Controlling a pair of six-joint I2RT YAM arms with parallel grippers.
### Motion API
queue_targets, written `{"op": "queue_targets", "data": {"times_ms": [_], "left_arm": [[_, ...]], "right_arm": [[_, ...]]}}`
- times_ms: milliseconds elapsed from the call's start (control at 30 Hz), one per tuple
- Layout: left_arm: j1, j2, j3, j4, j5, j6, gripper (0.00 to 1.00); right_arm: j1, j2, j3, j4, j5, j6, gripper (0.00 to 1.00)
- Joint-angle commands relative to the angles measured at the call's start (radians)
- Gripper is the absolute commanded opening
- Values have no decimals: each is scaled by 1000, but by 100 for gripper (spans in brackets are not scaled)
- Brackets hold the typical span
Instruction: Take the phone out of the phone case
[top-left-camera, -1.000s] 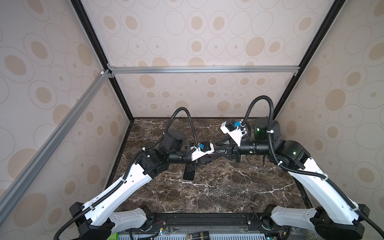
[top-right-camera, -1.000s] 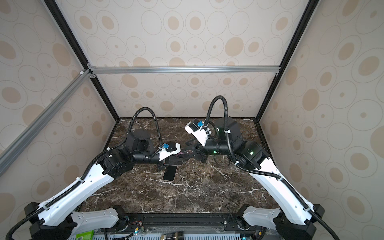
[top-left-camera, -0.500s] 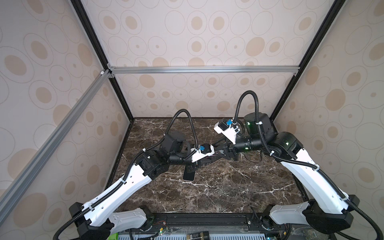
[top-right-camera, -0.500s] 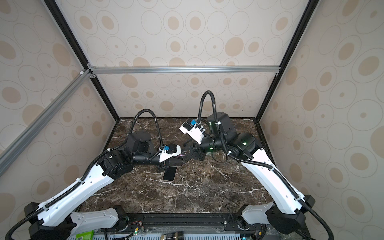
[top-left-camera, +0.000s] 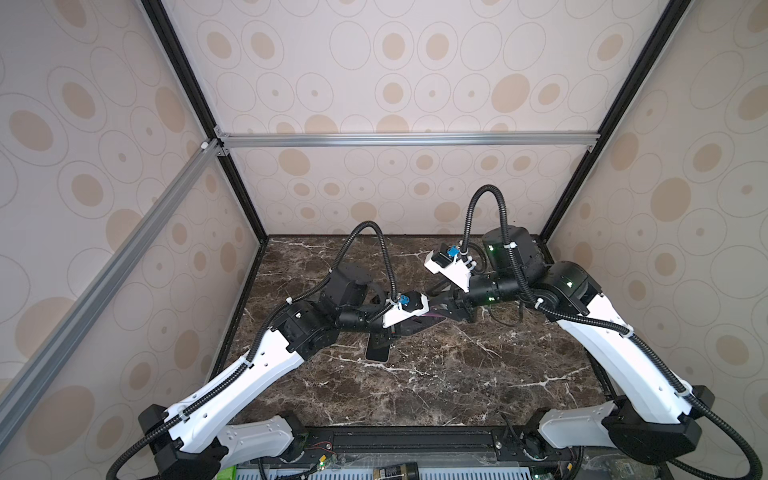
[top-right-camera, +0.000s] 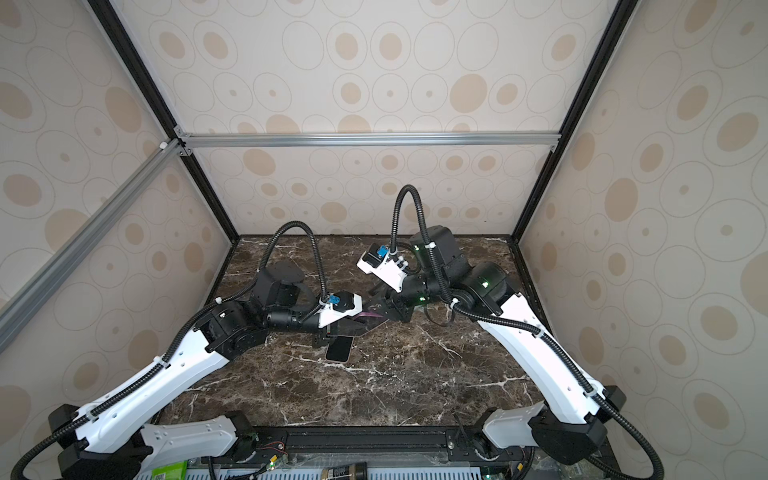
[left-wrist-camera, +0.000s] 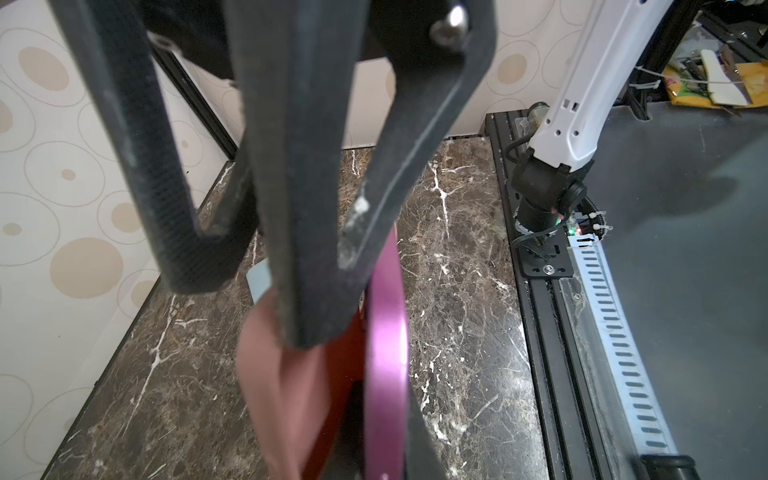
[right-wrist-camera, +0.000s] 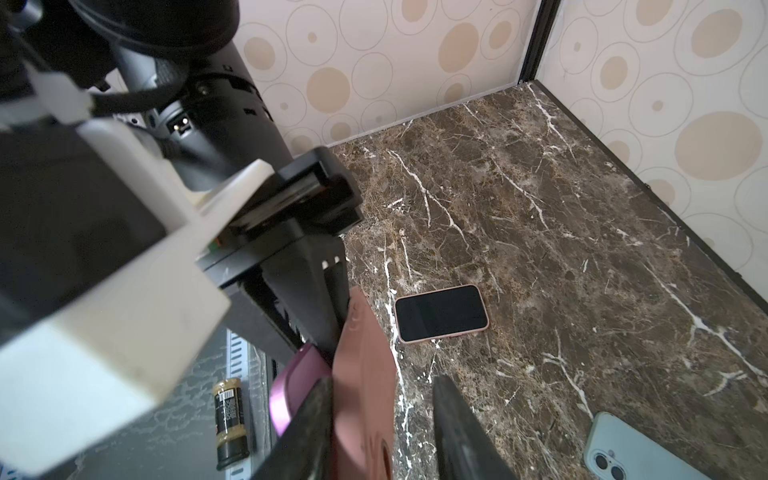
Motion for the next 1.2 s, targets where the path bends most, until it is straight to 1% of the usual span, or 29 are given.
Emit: {"op": "queue_targets", "data": {"times_ms": [0,67,200,300,567,667,767,900,1033,1167], "left_arm": [[-4,-53,41,80,48,38,0],[-5,-58,32,88,40,34,0],[-4,-77,1,131,-11,11,0],[-5,-84,-13,153,-34,4,0],[-5,-95,-31,203,-130,-10,0],[-5,-95,-35,212,-141,-12,0],[-4,-93,-36,218,-129,-22,0],[-5,-94,-38,217,-109,-28,0],[-5,-102,-37,224,-29,-40,0],[-5,-119,-56,247,92,-53,0]], "right_arm": [[-7,19,22,-137,-19,-78,40],[-7,33,37,-171,-37,-82,39],[-7,67,64,-234,-100,-93,38],[-7,95,90,-273,-100,-84,36],[-6,132,142,-299,-135,-8,31],[-7,135,147,-289,-148,29,28],[-6,126,133,-261,-155,61,25],[-18,106,103,-201,-128,127,22],[-63,103,95,-170,-128,185,19],[-115,92,74,-143,-102,225,12]]}}
